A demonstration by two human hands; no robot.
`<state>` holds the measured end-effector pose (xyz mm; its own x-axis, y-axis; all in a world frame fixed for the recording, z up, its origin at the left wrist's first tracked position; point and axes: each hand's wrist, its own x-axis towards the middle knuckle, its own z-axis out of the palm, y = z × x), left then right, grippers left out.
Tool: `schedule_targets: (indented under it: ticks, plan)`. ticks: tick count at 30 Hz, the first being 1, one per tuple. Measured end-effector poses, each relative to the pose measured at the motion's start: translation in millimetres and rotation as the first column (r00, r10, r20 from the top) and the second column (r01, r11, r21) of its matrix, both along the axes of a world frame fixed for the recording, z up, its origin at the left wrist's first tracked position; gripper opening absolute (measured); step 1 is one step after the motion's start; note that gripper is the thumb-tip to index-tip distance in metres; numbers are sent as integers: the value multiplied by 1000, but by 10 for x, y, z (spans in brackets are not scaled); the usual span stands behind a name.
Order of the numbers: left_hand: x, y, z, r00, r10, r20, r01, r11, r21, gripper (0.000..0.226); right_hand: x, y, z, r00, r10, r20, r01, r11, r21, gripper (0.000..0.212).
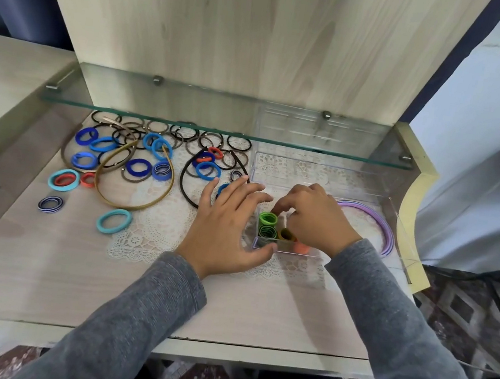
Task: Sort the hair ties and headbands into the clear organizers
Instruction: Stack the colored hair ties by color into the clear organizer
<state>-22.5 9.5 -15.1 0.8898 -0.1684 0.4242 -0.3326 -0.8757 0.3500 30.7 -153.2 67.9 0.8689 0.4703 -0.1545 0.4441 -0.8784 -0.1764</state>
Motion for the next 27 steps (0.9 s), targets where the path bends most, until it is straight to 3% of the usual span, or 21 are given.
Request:
schedule_targets:
  ticks: [11, 19, 27]
  plan:
    - [-6, -8, 0, 1000, 8, 17, -7, 1000, -11, 68, -24, 44, -8, 1000, 19, 15, -19, 999, -35, 43]
    - [-3, -9, -3, 1000, 5, 3, -5, 1000, 21, 66, 9, -184, -56, 999, -37, 2, 36, 996, 78, 42]
    - [4, -14, -22, 1000, 7, 4, -7, 999, 32, 64, -97, -263, -69, 997, 70, 41, -70, 997, -18, 43]
